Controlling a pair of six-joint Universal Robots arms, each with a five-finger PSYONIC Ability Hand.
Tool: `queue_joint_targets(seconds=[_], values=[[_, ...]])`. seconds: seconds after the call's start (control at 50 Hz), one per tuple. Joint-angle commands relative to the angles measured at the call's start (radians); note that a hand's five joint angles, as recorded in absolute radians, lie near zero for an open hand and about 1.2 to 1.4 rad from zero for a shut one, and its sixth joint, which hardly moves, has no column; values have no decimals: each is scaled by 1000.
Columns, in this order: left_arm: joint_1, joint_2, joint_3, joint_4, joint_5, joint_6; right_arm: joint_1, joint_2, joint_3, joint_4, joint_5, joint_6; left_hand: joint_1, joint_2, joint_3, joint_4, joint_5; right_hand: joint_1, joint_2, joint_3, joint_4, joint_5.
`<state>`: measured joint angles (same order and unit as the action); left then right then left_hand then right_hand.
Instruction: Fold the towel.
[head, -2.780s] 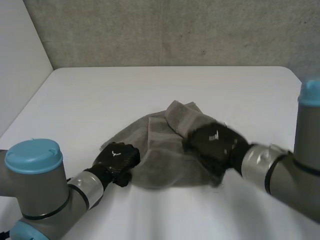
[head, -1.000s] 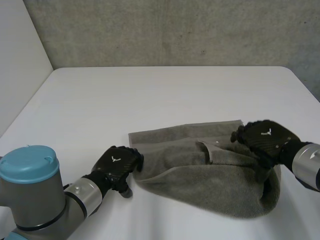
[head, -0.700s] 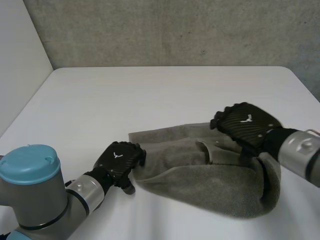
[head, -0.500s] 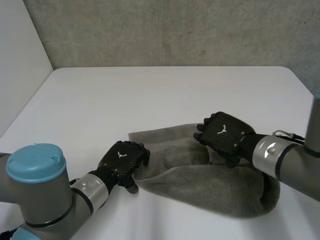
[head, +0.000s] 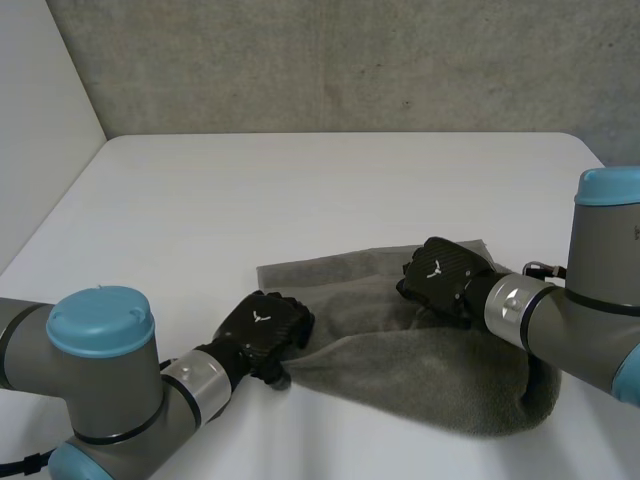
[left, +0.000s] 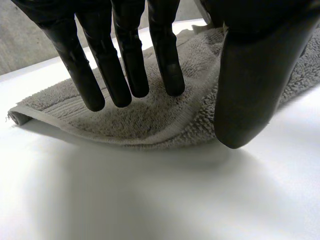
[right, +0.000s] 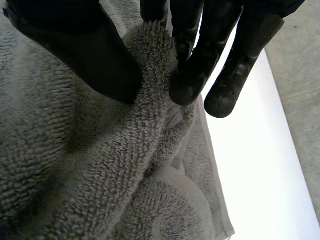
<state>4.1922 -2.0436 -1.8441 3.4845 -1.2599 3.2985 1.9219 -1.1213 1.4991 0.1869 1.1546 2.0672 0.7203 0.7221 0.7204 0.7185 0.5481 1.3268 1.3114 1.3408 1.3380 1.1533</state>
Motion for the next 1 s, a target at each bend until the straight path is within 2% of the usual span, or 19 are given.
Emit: queue_joint_targets(seconds=[0.02, 0.12, 0.34, 0.38, 0.4, 0.42, 0.5, 0.58, 0.62, 0.66, 0.68, 0.7, 0.72, 0.76, 0.78, 0.8, 0.88, 0.9, 1.0], values=[[-9, -26, 32, 1, -3, -5, -1, -12, -39, -1, 2, 51, 92, 90, 92, 94, 90, 69, 85, 56, 58, 68], [-21, -55, 68, -1, -1, -45, -12, -31, -71, 0, 7, 146, 116, 114, 115, 117, 113, 69, 85, 56, 58, 68], [-57, -107, 128, -15, 0, -99, -26, -22, -118, -1, 71, 160, 151, 149, 151, 153, 149, 69, 85, 56, 58, 68], [-57, -110, 140, -18, 0, -99, -32, -18, -132, -1, 77, 163, 545, 543, 545, 547, 543, 69, 85, 56, 58, 68], [-57, -110, 140, -18, 0, -99, -38, -14, -147, -3, 79, 169, 547, 545, 547, 549, 545, 69, 85, 56, 58, 68], [-57, -109, 152, -21, -1, -100, -38, -14, -148, -3, 79, 169, 675, 673, 675, 676, 672, 69, 85, 56, 58, 68], [-53, -104, 194, -27, -4, -97, -44, 1, -226, -47, 83, 203, 676, 674, 676, 678, 674, 69, 85, 56, 58, 68], [-32, -93, 328, -64, -19, -94, -44, 9, -316, -110, 108, 251, 676, 674, 676, 678, 674, 69, 85, 56, 58, 68], [-20, -87, 398, -81, -41, -92, -44, 12, -454, -205, 167, 319, 676, 674, 676, 678, 674, 69, 85, 56, 58, 68], [9, -75, 571, -110, -122, -91, -44, 12, -524, -254, 198, 361, 676, 674, 676, 678, 674, 69, 85, 56, 58, 68], [9, -75, 572, -110, -122, -91, -44, 12, -525, -254, 198, 361, 676, 674, 676, 678, 674, 69, 85, 56, 58, 68], [19, -70, 695, -113, -178, -89, -47, 5, -604, -320, 236, 425, 676, 674, 676, 678, 674, 69, 85, 56, 58, 68], [19, -70, 697, -113, -179, -89, -53, -2, -649, -384, 259, 492, 676, 674, 676, 678, 674, 69, 85, 56, 58, 68], [26, -66, 940, -108, -269, -86, -61, -11, -681, -452, 275, 563, 676, 674, 676, 678, 674, 69, 85, 56, 58, 68], [26, -66, 941, -108, -269, -86, -61, -11, -681, -452, 275, 564, 676, 674, 676, 678, 674, 69, 85, 56, 58, 68], [32, -69, 1050, -101, -295, -83, -70, -24, -698, -512, 281, 627, 676, 674, 676, 678, 674, 69, 85, 56, 58, 68], [39, -79, 1245, -44, -297, -85, -112, -83, -689, -601, 267, 810, 676, 674, 676, 678, 674, 69, 85, 56, 58, 68], [39, -79, 1246, -44, -297, -85, -112, -83, -689, -601, 267, 811, 676, 674, 676, 678, 674, 69, 85, 56, 58, 68], [40, -63, 1197, -35, -299, -89, -129, -94, -586, -587, 146, 889, 676, 674, 676, 678, 674, 69, 85, 56, 58, 68]])
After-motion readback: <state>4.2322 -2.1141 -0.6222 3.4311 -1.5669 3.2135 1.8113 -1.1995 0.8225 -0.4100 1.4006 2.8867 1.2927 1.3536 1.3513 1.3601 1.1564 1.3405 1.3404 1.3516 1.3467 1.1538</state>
